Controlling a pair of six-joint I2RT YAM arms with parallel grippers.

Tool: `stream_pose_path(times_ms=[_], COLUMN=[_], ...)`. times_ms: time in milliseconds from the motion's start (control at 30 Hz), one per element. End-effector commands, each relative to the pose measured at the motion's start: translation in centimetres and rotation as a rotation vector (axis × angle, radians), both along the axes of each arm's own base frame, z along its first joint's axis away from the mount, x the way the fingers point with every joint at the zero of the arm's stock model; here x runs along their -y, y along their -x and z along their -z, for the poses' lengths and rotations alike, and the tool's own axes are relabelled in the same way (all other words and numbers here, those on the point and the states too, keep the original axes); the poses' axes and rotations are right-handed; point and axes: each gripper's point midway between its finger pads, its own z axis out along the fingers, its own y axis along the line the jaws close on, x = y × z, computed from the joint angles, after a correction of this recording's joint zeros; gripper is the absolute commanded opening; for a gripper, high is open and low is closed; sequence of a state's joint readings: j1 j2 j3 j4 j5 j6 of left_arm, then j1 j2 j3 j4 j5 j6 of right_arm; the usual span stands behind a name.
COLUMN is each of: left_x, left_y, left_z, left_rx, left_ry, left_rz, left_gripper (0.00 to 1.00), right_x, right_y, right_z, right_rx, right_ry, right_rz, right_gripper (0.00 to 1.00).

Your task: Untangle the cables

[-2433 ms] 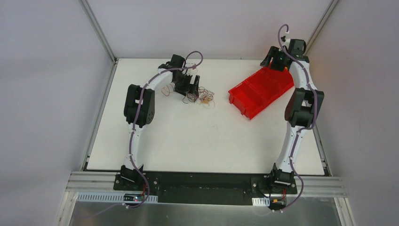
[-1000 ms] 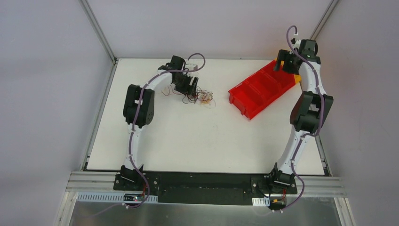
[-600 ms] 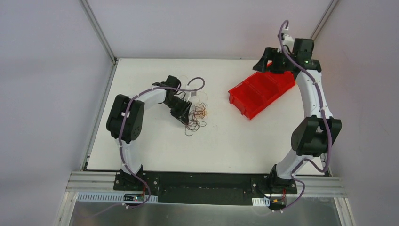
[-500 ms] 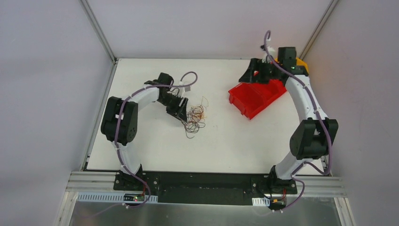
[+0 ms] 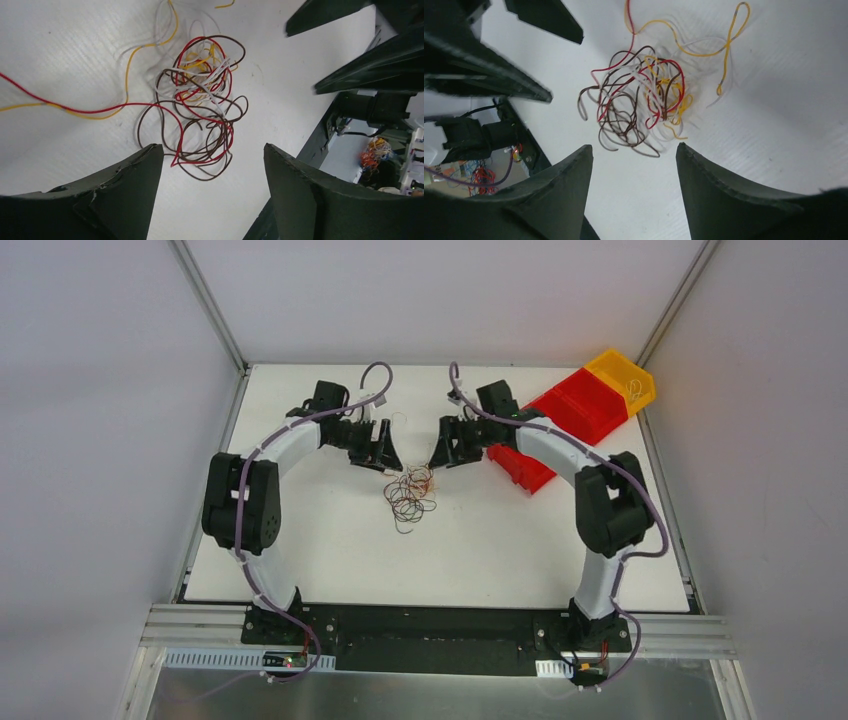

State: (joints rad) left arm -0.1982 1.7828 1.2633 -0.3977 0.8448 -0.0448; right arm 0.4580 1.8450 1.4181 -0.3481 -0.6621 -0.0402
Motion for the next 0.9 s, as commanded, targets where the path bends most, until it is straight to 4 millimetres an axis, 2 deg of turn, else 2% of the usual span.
stream_pose_path(times_ms=[0,100,167,267,333,433,467,567,700,800,867], left_x=[2.9,4.8,5.4,5.3,5.1,4.1,3.6,2.0,0.3,-0.3,-0.7], left_y=[-0.4,0.2,0.6,0.6,0.8,1.1,1.1,1.3,1.8,2.3,2.5], left_z=[-0.2,1.0,2.7,4.7,4.9,4.4,3.7,-0.5,-8.9,-15.5,-19.1], left_rx=[-0.061,-0.121,-0.161,-0.224,-0.235,-0.238,-0.225,-0.123,0.097,0.216,0.268], left_ry=[0.079,0.092,0.058,0.023,0.019,0.035,0.05,0.117,0.21,0.284,0.325], left_rz=[-0.012,-0.009,-0.026,-0.084,-0.092,-0.108,-0.112,-0.073,-0.033,-0.035,-0.039], left_gripper=[0.77,0.77,0.75,0.65,0.46,0.01,0.0,0.0,0.0,0.0,0.0], right_x=[-2.6,-3.7,-4.4,-4.7,-3.8,-1.4,-0.6,1.8,3.9,4.5,4.6], right_y=[-2.1,-2.0,-1.5,-1.0,-1.5,-2.4,-2.2,-1.6,0.0,1.4,2.0], right_z=[2.7,4.5,5.6,7.5,8.8,10.2,10.4,10.2,10.2,10.6,10.9], right_rx=[-0.007,-0.045,-0.056,-0.048,-0.041,0.004,0.008,0.024,0.019,0.009,-0.008], right_ry=[0.019,0.015,0.019,0.072,0.129,0.251,0.284,0.348,0.369,0.385,0.379], right_rz=[0.073,0.087,0.085,0.096,0.152,0.234,0.237,0.242,0.219,0.165,0.148], right_gripper=[0.63,0.6,0.57,0.5,0.42,0.3,0.28,0.22,0.21,0.22,0.22])
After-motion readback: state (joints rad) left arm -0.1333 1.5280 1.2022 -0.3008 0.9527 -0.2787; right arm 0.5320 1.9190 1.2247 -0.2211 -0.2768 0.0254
